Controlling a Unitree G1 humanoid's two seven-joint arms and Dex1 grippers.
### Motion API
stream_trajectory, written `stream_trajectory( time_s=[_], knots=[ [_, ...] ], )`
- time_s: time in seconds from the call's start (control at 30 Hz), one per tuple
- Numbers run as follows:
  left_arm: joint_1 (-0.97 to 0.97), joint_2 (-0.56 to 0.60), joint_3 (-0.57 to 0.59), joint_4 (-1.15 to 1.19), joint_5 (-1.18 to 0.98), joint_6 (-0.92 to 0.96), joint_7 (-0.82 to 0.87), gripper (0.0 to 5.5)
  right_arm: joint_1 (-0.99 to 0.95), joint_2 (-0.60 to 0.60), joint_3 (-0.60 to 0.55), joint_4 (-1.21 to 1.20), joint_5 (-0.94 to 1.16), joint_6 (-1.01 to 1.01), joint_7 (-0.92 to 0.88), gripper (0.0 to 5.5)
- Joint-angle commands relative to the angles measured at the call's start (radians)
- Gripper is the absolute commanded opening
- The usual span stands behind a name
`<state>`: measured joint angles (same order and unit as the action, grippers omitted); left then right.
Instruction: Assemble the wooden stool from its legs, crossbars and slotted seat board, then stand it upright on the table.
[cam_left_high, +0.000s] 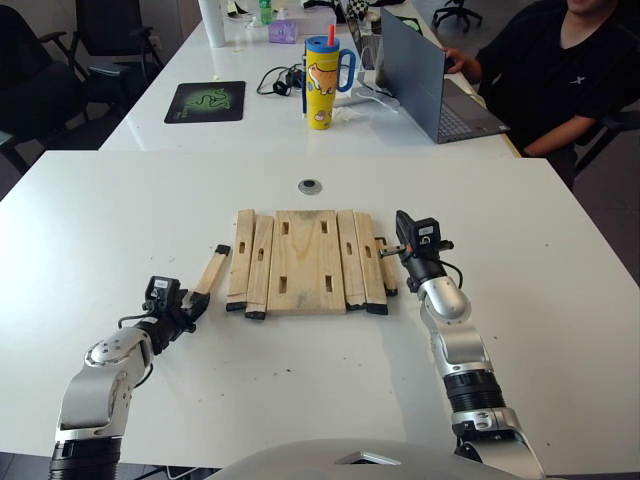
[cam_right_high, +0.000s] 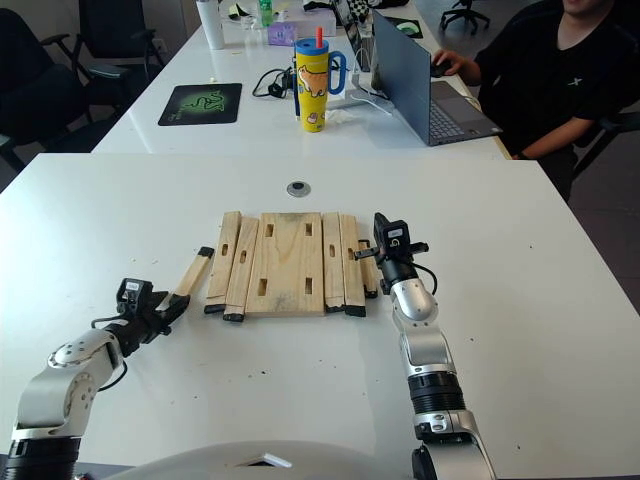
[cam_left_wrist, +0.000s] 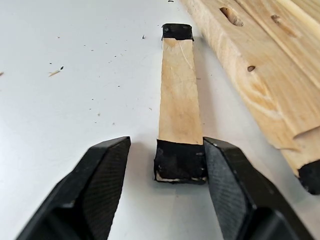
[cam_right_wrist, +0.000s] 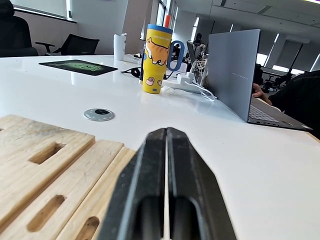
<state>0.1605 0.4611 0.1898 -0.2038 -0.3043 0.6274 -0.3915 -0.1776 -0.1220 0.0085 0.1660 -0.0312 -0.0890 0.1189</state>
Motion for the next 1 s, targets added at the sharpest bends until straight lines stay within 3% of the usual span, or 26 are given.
stream_trajectory(
  time_s=[0.03, 0.17, 0.37, 0.53, 0.63, 0.77, 0.87, 1.0],
  knots=[
    [-0.006, 0.004, 0.007, -0.001, -0.005, 0.026, -0.001, 2.59, -0.008, 0.001, 0.001, -0.004, -0.003, 0.007, -0.004, 0.00],
    [0.001, 0.002, -0.004, 0.026, 0.007, 0.006, -0.006, 2.31, -0.015, 0.000, 0.000, 0.001, -0.003, 0.007, -0.004, 0.00],
    [-0.002, -0.002, -0.009, 0.050, 0.007, -0.013, -0.009, 1.38, -0.022, 0.000, 0.000, -0.002, -0.001, 0.009, -0.003, 0.00],
    [-0.032, -0.005, -0.011, 0.039, 0.016, -0.073, -0.008, 1.34, -0.042, 0.012, -0.008, -0.033, 0.053, 0.069, 0.030, 0.00],
    [-0.076, -0.019, 0.006, 0.015, 0.034, -0.181, 0.014, 1.34, -0.075, 0.036, -0.034, -0.099, 0.217, 0.251, 0.108, 0.39],
    [-0.135, -0.036, -0.015, -0.041, 0.038, -0.296, 0.007, 1.34, -0.127, 0.054, -0.099, -0.223, 0.584, 0.660, 0.204, 0.97],
    [-0.177, -0.052, -0.084, -0.051, 0.041, -0.305, -0.021, 1.34, -0.156, 0.077, -0.177, -0.269, 0.846, 0.892, 0.178, 1.51],
    [-0.220, -0.087, -0.200, -0.061, 0.051, -0.315, -0.070, 1.34, -0.171, 0.110, -0.241, -0.280, 1.033, 1.036, 0.088, 2.11]
  ],
)
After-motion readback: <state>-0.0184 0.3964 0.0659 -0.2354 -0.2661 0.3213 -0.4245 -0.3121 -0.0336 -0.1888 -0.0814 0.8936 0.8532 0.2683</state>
